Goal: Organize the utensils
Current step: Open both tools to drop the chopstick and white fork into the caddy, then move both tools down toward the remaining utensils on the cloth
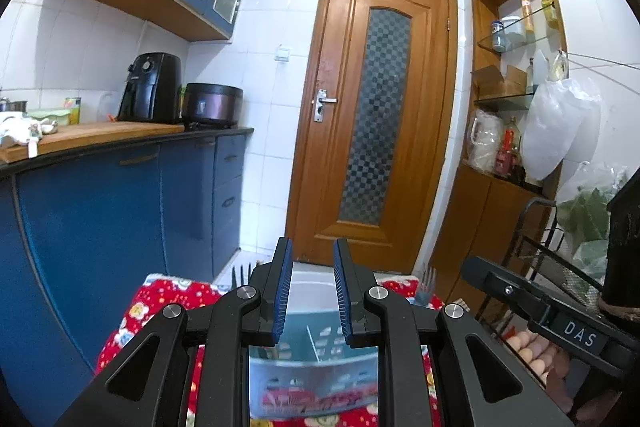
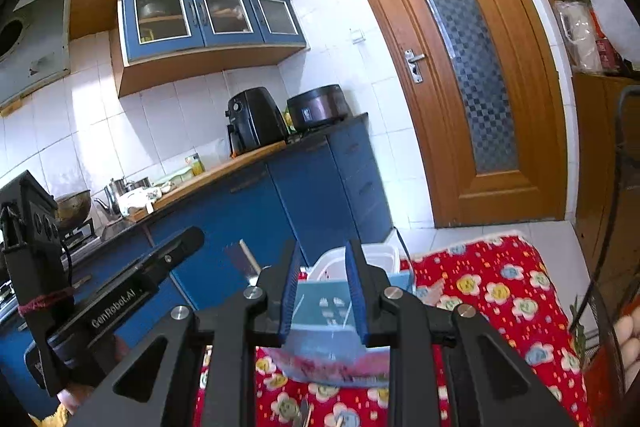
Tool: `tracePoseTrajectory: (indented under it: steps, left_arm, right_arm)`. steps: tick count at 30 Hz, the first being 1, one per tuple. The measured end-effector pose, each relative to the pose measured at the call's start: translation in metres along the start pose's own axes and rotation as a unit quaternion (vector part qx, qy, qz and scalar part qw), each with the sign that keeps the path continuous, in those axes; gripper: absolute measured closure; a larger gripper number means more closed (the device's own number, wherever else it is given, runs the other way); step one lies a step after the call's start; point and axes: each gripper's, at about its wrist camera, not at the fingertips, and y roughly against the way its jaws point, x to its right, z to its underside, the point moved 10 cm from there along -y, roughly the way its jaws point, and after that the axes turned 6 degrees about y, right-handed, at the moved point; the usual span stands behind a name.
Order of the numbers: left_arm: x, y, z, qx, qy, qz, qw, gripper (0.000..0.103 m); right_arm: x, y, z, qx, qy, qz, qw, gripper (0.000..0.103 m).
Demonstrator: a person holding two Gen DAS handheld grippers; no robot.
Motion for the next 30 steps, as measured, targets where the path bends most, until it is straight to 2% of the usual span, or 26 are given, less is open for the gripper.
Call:
tracePoseTrajectory:
  steps: [13, 30]
  left_arm:
    - [-0.005, 0.037, 0.034, -0.049, 0.017, -0.002, 0.9987, 0.082]
    - [-0.018, 0.041, 0.108, -0.144, 0.033, -0.015, 0.9888, 0.082]
  right_arm:
    - [-0.013, 0.032, 0.044, -0.049, 0.002, 0.011, 0.999, 0.077]
    - [0.003, 0.046, 0.122, -0.131, -0.008, 0.04, 0.991, 0.076]
